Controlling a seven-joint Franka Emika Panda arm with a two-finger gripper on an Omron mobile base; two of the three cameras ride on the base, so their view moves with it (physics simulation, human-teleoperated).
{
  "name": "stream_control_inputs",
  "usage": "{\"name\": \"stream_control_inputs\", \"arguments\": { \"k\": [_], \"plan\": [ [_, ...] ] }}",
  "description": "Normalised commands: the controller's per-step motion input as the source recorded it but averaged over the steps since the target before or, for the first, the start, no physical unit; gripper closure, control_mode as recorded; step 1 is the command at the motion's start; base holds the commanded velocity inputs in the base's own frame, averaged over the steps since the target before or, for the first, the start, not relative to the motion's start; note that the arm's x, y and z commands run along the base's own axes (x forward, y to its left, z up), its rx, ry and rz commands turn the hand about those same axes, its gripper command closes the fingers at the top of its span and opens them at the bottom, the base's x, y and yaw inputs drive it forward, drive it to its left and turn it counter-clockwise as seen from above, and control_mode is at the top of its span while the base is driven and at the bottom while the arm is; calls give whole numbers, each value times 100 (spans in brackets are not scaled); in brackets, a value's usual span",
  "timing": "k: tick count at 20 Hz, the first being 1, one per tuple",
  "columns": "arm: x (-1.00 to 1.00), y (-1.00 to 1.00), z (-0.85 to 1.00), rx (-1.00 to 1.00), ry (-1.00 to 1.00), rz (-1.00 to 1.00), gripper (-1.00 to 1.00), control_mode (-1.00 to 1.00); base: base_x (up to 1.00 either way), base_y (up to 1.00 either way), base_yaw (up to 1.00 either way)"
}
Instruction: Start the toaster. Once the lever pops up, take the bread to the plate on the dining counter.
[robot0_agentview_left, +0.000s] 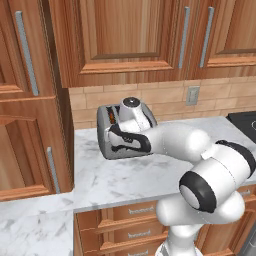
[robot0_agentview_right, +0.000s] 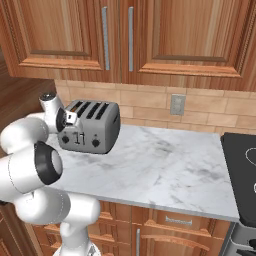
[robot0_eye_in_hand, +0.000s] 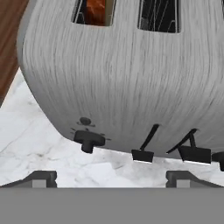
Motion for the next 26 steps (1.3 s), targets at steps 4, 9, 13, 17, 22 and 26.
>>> {"name": "stream_control_inputs", "arguments": {
  "k": [4, 9, 13, 17, 22, 26],
  "plan": [
    [0, 0, 52, 0, -8, 0, -100, -100, 0, 0, 0],
    [0, 0, 59, 0, -12, 0, -100, -100, 0, 0, 0],
    [0, 3, 41, 0, -18, -1, -100, -100, 0, 0, 0],
    [0, 16, 27, 0, -28, -1, -100, -100, 0, 0, 0],
    [0, 16, 15, 0, -26, -3, -100, -100, 0, 0, 0],
    [0, 9, 1, 0, -18, -3, -100, -100, 0, 0, 0]
  ]
}}
